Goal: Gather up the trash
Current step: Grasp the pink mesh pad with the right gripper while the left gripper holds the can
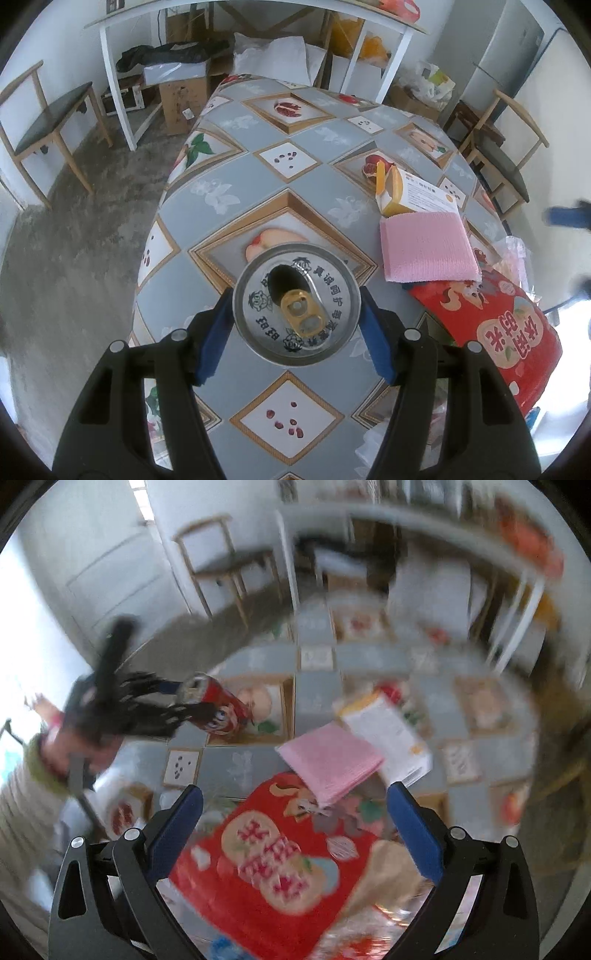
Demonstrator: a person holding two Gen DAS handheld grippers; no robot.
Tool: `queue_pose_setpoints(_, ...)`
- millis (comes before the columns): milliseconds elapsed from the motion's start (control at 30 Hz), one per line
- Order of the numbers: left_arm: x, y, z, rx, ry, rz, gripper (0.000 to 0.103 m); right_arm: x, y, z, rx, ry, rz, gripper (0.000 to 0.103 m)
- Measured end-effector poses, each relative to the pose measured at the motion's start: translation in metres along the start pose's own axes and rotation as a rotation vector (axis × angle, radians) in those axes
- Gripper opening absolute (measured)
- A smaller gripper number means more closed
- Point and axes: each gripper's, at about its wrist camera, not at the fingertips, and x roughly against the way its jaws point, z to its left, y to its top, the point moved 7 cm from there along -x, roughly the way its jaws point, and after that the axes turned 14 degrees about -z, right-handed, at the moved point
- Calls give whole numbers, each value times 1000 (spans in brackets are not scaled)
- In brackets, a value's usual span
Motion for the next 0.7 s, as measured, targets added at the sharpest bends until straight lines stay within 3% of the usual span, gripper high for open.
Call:
queue_pose_setpoints(100,0,-1,0,6,-7,-3,62,-26,-2,-30,-281,52,93,97)
queue_pose_setpoints(233,-1,1,1,8,-17,-4,62,-42,-11,-57,-497,85,110,96)
queue_pose_setpoints(533,-2,2,2,16,-19,-7,62,-76,-24,-69,-636,125,145,77)
queue_pose_setpoints(700,-2,1,1,18,-17,-6,62,-83,-26,-66,-639,139,153,58)
